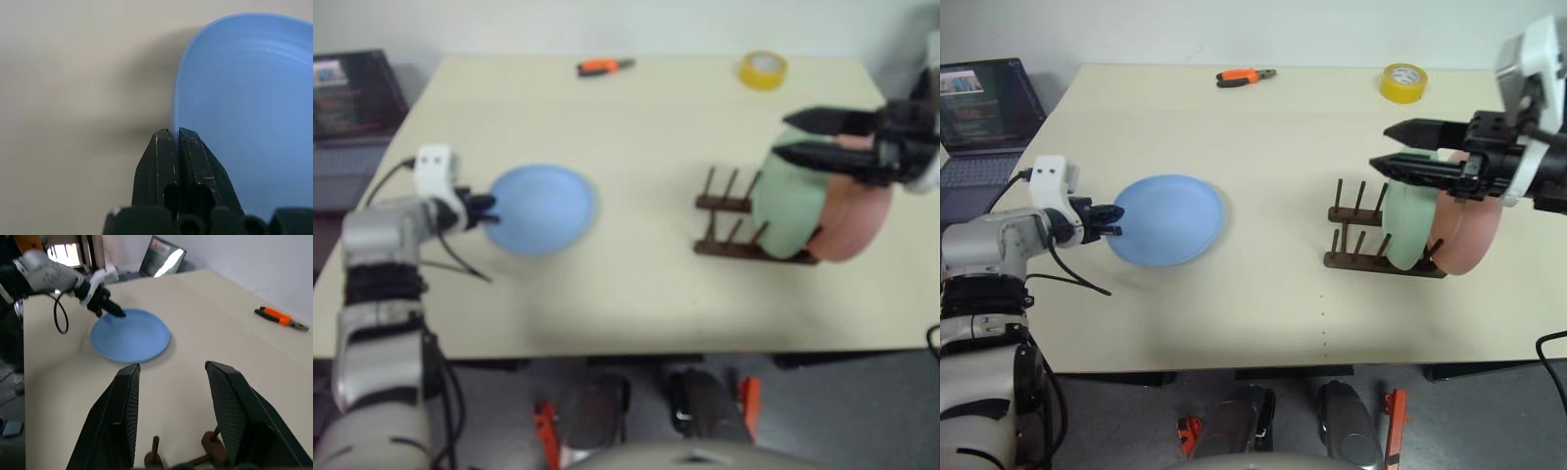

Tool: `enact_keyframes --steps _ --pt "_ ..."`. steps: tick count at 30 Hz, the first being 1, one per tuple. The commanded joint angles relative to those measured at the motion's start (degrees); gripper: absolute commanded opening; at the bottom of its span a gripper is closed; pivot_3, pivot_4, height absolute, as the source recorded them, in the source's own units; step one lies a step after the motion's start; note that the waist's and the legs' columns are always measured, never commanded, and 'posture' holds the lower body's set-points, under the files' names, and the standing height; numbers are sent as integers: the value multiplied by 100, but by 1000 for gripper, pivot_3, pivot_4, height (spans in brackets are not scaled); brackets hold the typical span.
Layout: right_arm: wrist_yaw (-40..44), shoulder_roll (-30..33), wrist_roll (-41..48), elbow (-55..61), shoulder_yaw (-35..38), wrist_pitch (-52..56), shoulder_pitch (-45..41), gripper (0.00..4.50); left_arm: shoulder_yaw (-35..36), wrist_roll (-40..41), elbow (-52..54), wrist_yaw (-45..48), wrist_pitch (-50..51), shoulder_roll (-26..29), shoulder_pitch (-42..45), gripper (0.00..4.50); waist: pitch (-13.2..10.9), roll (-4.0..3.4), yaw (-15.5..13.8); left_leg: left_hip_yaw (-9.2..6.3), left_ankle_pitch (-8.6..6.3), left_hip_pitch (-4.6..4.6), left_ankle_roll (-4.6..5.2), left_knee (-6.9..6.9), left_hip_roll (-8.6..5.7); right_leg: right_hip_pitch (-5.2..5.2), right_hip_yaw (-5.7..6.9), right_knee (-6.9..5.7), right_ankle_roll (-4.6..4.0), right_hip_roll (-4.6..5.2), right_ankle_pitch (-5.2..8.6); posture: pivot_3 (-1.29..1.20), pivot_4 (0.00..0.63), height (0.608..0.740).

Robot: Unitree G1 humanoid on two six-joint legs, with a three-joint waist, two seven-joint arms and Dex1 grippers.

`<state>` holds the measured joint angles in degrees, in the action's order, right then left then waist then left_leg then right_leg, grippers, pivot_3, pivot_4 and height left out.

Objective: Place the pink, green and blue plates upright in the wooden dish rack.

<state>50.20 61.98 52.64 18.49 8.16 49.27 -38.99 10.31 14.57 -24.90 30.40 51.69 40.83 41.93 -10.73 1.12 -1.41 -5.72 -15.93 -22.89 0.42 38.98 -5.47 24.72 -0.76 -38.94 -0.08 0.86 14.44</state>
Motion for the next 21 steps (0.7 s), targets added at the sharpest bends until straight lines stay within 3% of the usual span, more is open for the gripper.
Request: enact_keyframes --steps 1,9,12,15,21 --pt "118 -234 -797 249 -654 -498 -282 2319 300 133 1212 -609 378 -243 465 20 1 4 0 -1 2 -1 -4 1 0 0 1 0 2 0 -1 0 150 740" --pt "-110 -1556 -3442 -482 -2519 -2116 -1171 2319 -614 -772 1948 -1390 202 -306 1566 20 -3 16 102 10 14 0 -24 0 -2 12 -7 -5 13 -2 -9 0 150 740" --pt "-463 -2380 -4448 -995 -3175 -2806 -1511 2319 -872 -835 2114 -1432 345 -545 1947 20 -2 17 148 11 16 -6 -28 -2 -2 26 -8 -10 12 -3 -10 0 150 740" --pt "-805 -2994 -5254 -1443 -3548 -3326 -1621 2319 -882 -759 2270 -1337 475 -706 2027 20 -2 17 162 11 20 -12 -34 -4 -1 41 -9 -17 7 -5 -12 0 150 740" --pt "-987 -3681 -5967 -1916 -3791 -3684 -1530 2319 -637 -475 2646 -1292 977 -984 2091 20 -2 17 181 15 21 -14 -35 -3 -1 49 -9 -15 6 -6 -12 0 150 740"
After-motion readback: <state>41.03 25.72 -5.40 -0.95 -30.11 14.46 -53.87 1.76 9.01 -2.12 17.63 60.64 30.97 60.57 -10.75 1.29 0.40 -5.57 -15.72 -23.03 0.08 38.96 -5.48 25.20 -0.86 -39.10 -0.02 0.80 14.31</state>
